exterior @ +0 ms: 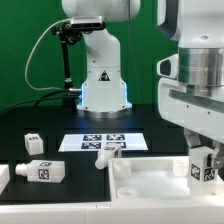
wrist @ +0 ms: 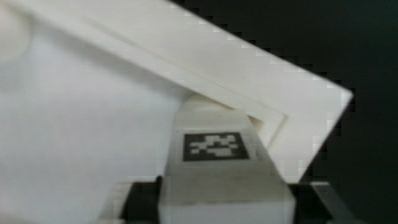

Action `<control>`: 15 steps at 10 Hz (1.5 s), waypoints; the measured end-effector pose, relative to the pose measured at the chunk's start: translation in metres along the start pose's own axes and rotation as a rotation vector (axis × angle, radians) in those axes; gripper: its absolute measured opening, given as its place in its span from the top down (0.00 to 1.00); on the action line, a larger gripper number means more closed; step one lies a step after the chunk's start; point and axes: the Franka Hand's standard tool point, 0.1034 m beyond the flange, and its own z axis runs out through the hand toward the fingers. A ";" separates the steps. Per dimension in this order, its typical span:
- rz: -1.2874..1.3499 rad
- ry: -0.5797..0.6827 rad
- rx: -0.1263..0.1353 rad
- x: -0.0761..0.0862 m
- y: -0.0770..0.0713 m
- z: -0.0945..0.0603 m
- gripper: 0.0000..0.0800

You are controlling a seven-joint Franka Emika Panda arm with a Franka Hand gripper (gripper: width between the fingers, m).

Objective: Assemble one leg

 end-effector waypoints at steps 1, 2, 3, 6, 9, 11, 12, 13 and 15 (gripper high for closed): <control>0.157 -0.013 0.016 0.000 0.000 0.000 0.64; 0.241 -0.013 0.018 0.000 0.000 -0.001 0.64; 0.263 -0.013 0.019 0.000 -0.001 -0.001 0.64; 0.145 -0.006 0.017 0.000 0.000 0.001 0.52; -0.427 0.005 0.015 -0.004 0.001 0.001 0.24; -0.533 0.011 0.020 -0.002 0.001 0.002 0.19; -0.601 0.014 0.019 -0.001 0.001 0.002 0.19; -0.648 0.016 0.018 -0.001 0.001 0.002 0.19; -0.991 0.035 -0.007 0.005 -0.001 0.000 0.19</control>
Offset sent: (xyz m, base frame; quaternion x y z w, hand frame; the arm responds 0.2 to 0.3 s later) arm 0.0000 0.0000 0.0000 0.0000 0.0000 0.1296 0.9916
